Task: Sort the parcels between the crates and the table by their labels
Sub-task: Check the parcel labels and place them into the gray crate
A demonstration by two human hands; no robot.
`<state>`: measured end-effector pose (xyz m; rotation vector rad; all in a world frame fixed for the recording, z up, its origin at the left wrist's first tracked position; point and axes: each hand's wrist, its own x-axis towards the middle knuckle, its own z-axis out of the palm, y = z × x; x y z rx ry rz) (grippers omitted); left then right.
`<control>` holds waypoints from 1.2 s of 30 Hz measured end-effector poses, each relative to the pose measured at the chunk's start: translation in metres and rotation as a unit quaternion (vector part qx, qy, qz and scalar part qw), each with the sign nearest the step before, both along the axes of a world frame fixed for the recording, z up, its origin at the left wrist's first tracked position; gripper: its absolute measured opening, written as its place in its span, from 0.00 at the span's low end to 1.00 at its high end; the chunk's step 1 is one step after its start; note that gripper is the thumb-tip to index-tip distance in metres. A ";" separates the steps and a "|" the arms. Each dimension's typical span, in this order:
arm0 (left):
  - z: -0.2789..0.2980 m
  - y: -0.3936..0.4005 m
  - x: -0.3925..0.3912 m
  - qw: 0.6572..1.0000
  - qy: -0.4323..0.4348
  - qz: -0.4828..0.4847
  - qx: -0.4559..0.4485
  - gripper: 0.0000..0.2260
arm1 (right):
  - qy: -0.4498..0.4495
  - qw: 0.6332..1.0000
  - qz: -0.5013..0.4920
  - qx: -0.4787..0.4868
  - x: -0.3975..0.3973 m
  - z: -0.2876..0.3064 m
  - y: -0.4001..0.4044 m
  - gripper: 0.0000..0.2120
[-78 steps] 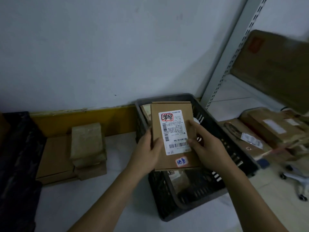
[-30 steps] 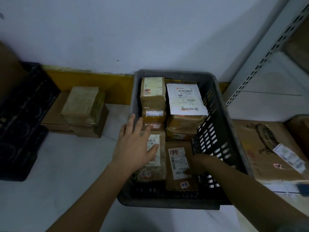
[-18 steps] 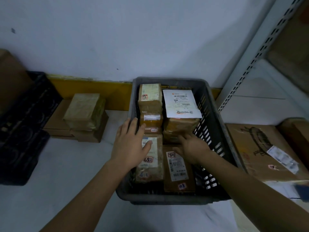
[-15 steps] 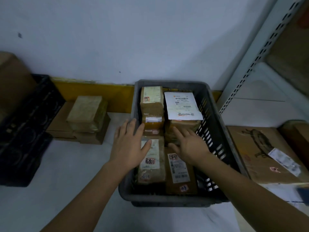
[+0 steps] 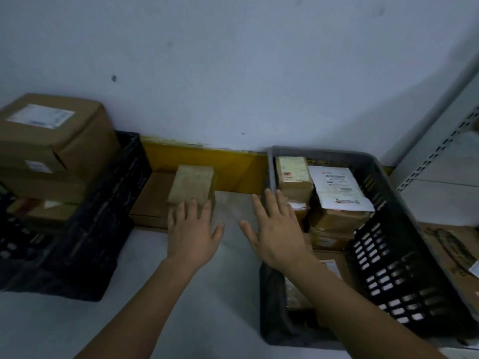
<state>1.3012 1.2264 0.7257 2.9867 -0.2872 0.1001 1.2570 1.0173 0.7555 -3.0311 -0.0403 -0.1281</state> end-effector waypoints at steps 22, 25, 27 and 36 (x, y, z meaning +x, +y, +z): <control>-0.047 0.021 0.121 0.979 0.191 0.042 -0.063 0.53 | 0.180 0.979 -0.097 -0.004 0.046 -0.101 0.085 0.41; -0.058 0.017 0.127 0.980 0.171 0.072 -0.069 0.50 | 0.173 0.979 -0.103 0.022 0.048 -0.106 0.083 0.46; -0.065 0.016 0.127 0.982 0.148 0.083 -0.081 0.49 | 0.175 0.979 -0.101 0.033 0.049 -0.108 0.081 0.45; -0.039 0.051 0.114 0.958 0.088 0.038 -0.270 0.43 | 0.130 0.976 -0.105 0.141 0.063 -0.094 0.091 0.38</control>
